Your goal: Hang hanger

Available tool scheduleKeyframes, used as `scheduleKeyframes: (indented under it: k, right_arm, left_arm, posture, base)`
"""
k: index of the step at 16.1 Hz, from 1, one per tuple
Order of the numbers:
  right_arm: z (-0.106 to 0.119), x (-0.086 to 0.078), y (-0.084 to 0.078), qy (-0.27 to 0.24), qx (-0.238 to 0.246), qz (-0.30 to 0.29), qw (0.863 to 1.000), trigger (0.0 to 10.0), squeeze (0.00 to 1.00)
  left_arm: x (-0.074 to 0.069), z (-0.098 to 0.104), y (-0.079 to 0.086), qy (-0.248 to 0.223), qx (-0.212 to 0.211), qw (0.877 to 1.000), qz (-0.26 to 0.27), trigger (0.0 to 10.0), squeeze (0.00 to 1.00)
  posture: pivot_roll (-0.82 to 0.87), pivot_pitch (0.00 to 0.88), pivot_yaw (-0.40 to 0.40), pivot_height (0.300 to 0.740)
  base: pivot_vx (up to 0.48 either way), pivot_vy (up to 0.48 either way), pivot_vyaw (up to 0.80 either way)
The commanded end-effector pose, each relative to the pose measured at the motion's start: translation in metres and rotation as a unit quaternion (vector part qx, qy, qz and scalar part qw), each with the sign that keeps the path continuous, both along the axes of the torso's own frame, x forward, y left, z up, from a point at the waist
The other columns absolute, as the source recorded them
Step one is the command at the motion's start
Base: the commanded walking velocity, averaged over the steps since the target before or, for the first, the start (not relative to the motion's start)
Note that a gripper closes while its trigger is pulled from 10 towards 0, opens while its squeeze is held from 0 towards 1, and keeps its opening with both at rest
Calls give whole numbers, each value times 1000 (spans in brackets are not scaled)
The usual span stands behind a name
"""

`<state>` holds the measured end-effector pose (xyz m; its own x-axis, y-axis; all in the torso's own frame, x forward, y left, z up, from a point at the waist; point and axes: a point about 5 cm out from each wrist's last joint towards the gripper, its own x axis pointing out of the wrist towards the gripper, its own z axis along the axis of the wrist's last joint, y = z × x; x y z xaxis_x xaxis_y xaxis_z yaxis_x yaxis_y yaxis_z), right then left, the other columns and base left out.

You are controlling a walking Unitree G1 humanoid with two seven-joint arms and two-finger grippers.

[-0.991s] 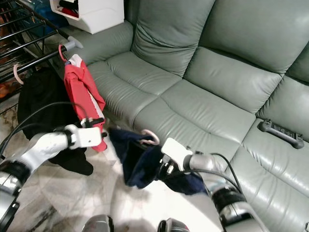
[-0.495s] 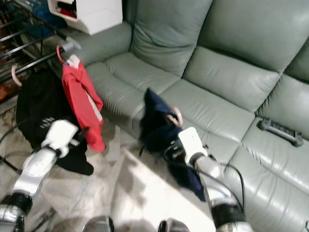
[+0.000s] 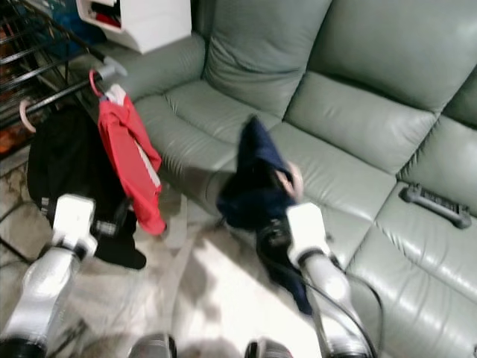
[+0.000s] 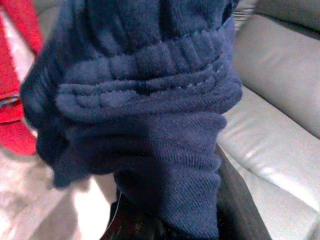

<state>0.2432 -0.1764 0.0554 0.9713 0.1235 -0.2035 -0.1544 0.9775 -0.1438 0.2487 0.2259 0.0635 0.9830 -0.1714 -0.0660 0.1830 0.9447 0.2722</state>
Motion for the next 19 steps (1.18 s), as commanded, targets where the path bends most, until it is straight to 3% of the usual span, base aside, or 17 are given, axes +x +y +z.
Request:
scheduleKeyframes:
  k: [1, 2, 3, 4, 8, 12, 14, 17, 19]
  right_arm:
    - [22, -3, -4, -54, 8, -12, 998, 0, 0]
    - [24, -8, -6, -60, 6, -15, 998, 0, 0]
    - [28, -16, -9, -64, 3, -20, 998, 1020, 0]
    - [29, -27, -12, -62, -3, -29, 998, 10000, 0]
    - [29, -33, -8, -58, -19, -15, 998, 10000, 0]
    - [41, -21, -4, -74, -22, 6, 997, 10000, 0]
    - [45, -16, -1, -84, -18, 21, 996, 10000, 0]
    - [43, -13, 2, -77, -4, 23, 997, 10000, 0]
    - [40, -13, 3, -70, 5, 21, 997, 10000, 0]
  left_arm:
    - [-12, 0, 5, 12, 7, 1000, -13, 10000, 0]
    - [-21, -1, 8, 19, 9, 1000, -13, 10000, 0]
    - [-33, -1, 11, 28, 8, 1000, -11, 10000, 0]
    - [-44, 2, 12, 35, 14, 999, -9, 10000, 0]
    - [-42, 8, 14, 27, 35, 999, -10, 10000, 0]
    - [-28, 17, 24, 20, 79, 996, 37, 10000, 0]
    - [-29, 14, 20, 34, 54, 997, 33, 10000, 0]
    - [-29, 16, 23, 33, 56, 996, 63, 10000, 0]
    - [-27, 18, 25, 35, 52, 997, 54, 10000, 0]
  posture:
    - [-32, 0, 20, 740]
    - [-32, 0, 23, 740]
    - [-29, 0, 26, 740]
    - [-28, 0, 26, 740]
    - [-25, 1, 18, 740]
    - [-37, 9, 14, 740]
    - [-33, 12, 14, 740]
    - [-29, 13, 13, 740]
    - [-15, 18, 9, 740]
  base:
    - [0, 0, 0]
    - [0, 0, 0]
    - [0, 0, 0]
    - [0, 0, 0]
    - [0, 0, 394]
    - [0, 0, 781]
    - [0, 0, 784]
    - [0, 0, 781]
    - [0, 0, 784]
